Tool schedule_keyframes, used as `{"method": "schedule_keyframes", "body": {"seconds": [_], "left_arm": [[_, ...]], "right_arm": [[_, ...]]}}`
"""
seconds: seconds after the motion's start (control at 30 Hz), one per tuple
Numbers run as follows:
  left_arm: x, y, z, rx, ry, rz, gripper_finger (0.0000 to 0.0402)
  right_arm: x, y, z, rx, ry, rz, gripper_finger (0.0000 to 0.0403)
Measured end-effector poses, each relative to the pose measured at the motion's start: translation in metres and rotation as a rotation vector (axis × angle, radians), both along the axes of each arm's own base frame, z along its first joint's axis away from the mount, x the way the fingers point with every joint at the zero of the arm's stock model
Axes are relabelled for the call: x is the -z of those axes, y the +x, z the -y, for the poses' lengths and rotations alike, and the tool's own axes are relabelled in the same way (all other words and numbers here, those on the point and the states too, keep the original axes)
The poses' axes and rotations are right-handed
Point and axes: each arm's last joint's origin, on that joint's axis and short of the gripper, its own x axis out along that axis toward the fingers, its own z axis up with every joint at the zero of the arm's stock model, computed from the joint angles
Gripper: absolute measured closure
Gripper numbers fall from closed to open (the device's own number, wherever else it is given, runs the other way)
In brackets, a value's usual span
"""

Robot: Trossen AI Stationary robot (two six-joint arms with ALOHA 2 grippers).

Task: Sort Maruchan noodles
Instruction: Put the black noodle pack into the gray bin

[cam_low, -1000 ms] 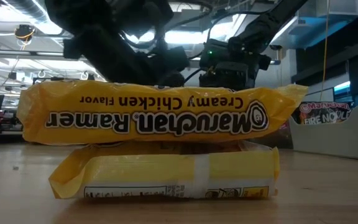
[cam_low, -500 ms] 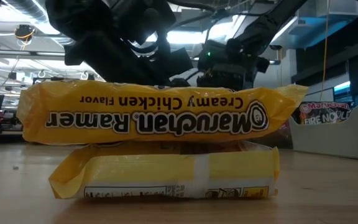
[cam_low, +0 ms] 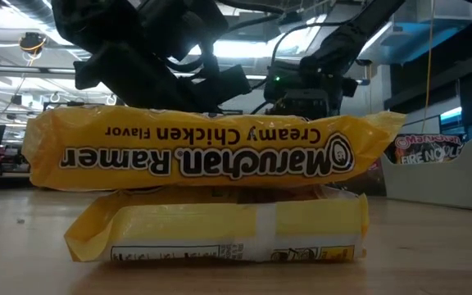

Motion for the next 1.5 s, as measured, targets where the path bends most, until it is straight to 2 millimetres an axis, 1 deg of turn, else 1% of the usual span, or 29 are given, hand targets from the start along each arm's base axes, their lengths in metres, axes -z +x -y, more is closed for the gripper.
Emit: {"method": "schedule_keyframes", "body": {"seconds": [0.07,0.13,0.33,0.43,0.53,0.73,0.93,1.33,1.5], "left_arm": [[0.000,0.000,0.000,0.000,0.000,0.000,0.0186],[0.000,0.000,0.000,0.000,0.000,0.001,0.0186],[0.000,0.000,0.000,-0.001,-0.002,0.006,0.0186],[0.000,0.000,0.000,0.002,0.000,0.009,0.0186],[0.000,0.001,0.000,0.001,0.000,0.012,0.0186],[-0.001,0.001,-0.001,-0.004,0.000,0.020,0.0186],[0.000,0.000,0.000,0.005,0.020,0.010,0.0186],[-0.004,-0.002,0.014,0.050,0.057,0.026,0.0186],[-0.005,-0.003,0.018,0.055,0.068,0.031,0.0186]], "right_arm": [[-0.005,-0.002,0.002,0.007,-0.013,0.006,0.0095],[-0.004,-0.003,0.001,-0.007,-0.002,-0.005,0.0095],[0.014,-0.003,-0.005,-0.040,0.095,0.067,0.0095],[0.019,-0.004,-0.005,-0.047,0.133,0.087,0.0095],[0.020,-0.004,-0.005,-0.028,0.137,0.099,0.0095],[0.020,-0.001,-0.005,0.002,0.137,0.122,0.0095],[0.019,0.006,-0.012,-0.016,0.102,0.163,0.0095],[0.018,0.009,-0.015,-0.035,0.107,0.199,0.0095],[0.016,0.010,-0.016,-0.053,0.140,0.213,0.0095]]}}
